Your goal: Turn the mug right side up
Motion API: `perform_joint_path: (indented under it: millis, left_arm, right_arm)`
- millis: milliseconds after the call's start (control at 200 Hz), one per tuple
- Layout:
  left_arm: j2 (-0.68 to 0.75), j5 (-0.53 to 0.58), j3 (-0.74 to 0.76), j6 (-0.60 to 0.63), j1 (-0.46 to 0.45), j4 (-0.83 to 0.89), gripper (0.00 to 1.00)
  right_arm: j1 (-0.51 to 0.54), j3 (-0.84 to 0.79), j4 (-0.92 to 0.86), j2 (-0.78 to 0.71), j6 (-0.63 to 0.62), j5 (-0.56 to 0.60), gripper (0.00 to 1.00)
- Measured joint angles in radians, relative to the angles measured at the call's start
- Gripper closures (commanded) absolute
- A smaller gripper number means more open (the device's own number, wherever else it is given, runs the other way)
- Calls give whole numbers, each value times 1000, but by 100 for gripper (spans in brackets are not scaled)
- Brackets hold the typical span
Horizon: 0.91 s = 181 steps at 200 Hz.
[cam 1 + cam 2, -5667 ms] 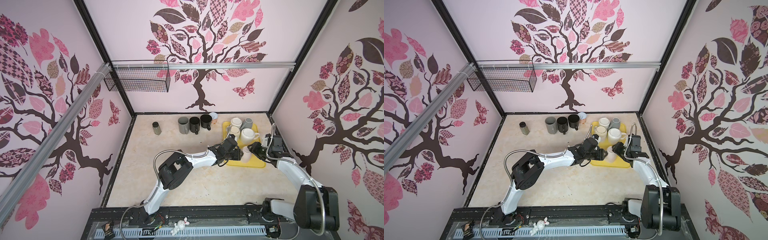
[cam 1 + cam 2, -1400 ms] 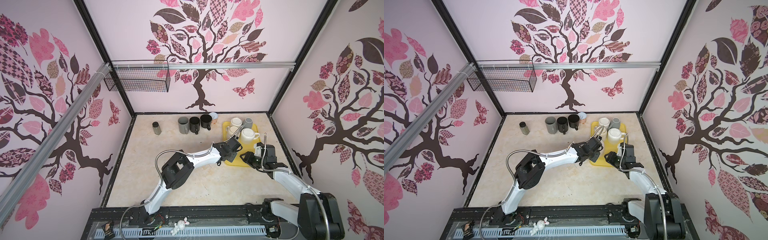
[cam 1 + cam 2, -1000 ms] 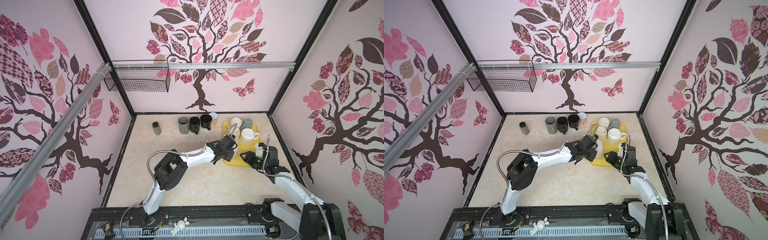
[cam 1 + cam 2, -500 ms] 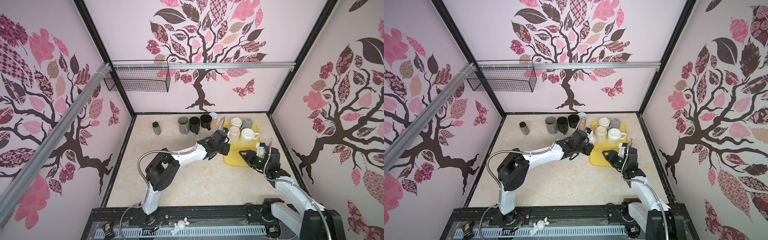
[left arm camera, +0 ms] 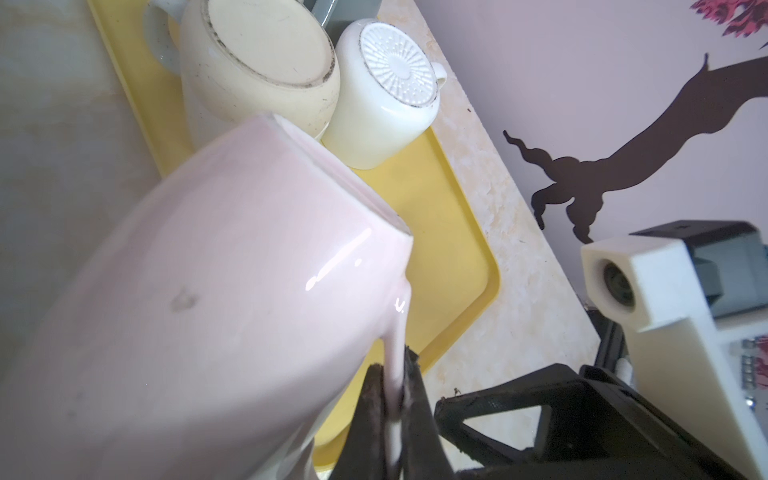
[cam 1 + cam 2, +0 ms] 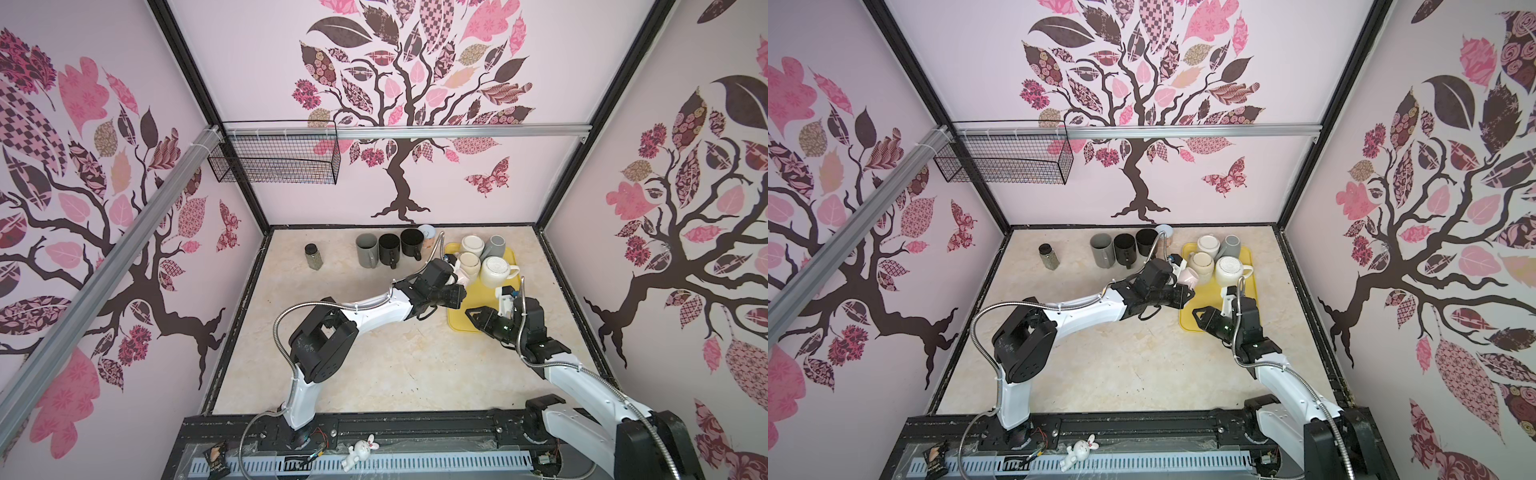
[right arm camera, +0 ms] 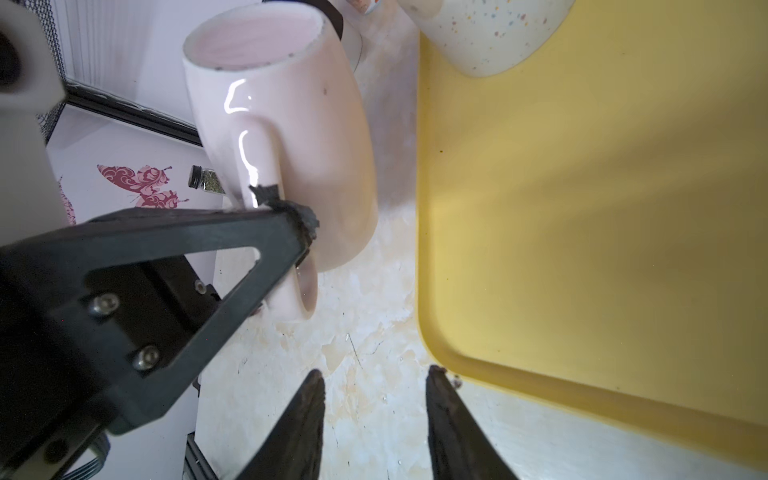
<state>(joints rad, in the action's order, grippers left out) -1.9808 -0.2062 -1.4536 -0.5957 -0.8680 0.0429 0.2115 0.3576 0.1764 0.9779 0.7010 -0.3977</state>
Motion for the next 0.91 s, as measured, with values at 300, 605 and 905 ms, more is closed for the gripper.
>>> perform_joint_path:
  millis: [300, 605, 905]
  left_arm:
    - [72, -34, 51, -187, 18, -111, 100]
    - [134, -26, 77, -293, 18, -180, 100]
    - [172, -8, 115, -339, 21, -192, 100]
  right_arm:
    - [86, 0, 91, -93, -117, 92, 56]
    - [155, 14, 103, -102, -212, 128, 55]
    - [243, 123, 110, -39, -285, 183, 58]
